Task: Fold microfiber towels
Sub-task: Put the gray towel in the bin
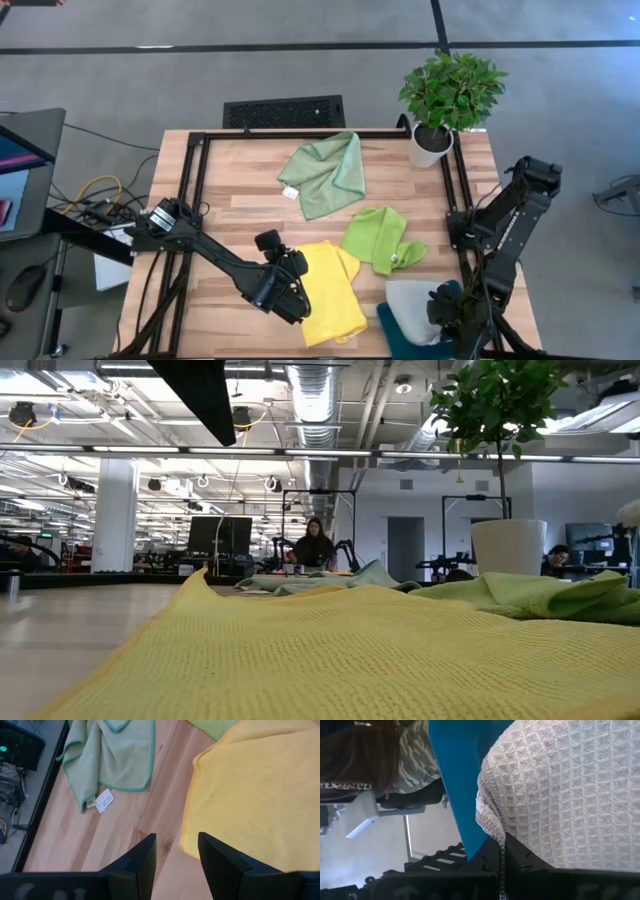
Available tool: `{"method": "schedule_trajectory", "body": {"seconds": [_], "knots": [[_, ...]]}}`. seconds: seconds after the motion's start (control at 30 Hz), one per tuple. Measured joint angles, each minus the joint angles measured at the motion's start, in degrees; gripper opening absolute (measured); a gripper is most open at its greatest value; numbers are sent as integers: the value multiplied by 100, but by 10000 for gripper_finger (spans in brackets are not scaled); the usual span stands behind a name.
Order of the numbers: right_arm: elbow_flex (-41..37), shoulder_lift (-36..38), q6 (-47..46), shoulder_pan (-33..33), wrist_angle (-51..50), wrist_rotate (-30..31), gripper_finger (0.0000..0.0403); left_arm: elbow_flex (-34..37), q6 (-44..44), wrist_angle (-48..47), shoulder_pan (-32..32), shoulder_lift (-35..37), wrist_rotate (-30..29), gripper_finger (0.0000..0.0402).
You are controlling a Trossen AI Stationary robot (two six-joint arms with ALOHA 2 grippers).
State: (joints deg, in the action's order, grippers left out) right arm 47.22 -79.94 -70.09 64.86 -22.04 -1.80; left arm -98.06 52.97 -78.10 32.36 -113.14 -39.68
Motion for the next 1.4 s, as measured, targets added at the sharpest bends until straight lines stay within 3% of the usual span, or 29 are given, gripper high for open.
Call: {"method": "schedule_trajectory", "body": {"seconds": [0.4, 1.0, 1.17, 1.4], "knots": [[-2, 0, -496, 149, 188, -265, 16, 0, -126, 3, 0, 0, 2, 139], [-2, 0, -498, -206, 144, -263, 68, 0, -136, 2, 0, 0, 4, 139], [-1, 0, -571, -205, 134, -265, 99, 0, -135, 2, 0, 0, 7, 139], [0, 0, -452, -237, 105, -283, 175, 0, -136, 2, 0, 0, 7, 139]]}}
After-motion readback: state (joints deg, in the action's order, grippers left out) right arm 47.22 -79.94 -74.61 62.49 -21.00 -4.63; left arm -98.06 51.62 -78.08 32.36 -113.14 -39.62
